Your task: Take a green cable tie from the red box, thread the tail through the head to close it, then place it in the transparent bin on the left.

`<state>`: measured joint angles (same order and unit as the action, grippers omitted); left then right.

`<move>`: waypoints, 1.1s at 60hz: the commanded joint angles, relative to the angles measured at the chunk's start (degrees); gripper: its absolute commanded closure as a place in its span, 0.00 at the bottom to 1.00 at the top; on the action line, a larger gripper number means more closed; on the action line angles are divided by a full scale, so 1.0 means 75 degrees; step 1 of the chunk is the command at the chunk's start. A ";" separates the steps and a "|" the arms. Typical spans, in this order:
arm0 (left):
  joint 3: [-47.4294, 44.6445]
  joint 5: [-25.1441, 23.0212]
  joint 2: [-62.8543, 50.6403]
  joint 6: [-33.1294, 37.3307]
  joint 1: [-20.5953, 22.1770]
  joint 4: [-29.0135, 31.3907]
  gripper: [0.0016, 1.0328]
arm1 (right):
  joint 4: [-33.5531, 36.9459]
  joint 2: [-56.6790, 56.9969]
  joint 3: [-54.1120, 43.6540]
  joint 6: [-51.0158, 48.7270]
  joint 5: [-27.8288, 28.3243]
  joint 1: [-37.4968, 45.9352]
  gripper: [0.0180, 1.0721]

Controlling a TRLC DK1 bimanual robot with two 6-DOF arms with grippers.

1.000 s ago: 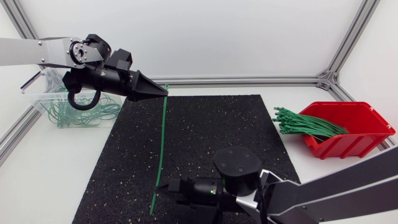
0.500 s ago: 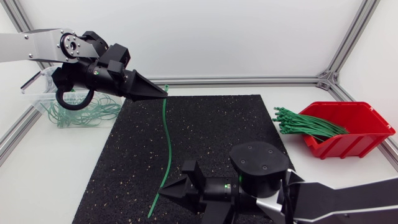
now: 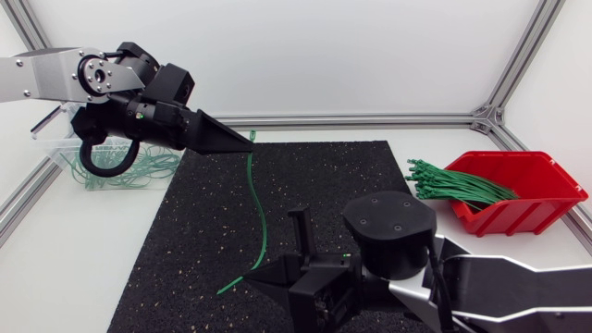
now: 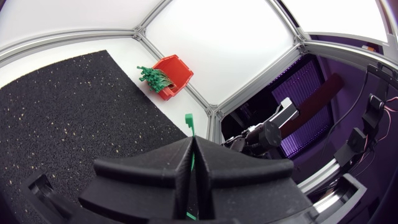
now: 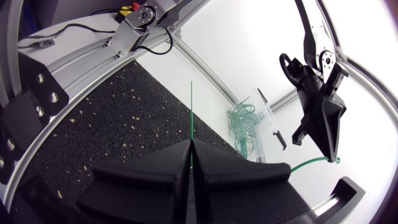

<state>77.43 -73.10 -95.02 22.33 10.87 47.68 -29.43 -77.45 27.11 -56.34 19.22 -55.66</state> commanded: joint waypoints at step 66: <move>-0.3257 0.1028 0.1806 -0.3493 0.0695 -0.6639 0.97 | 0.4721 0.0811 0.3065 0.7289 0.2945 0.1515 0.95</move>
<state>55.44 -65.63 -87.42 2.48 14.74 0.19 3.81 -75.94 47.79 -11.14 40.71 -45.12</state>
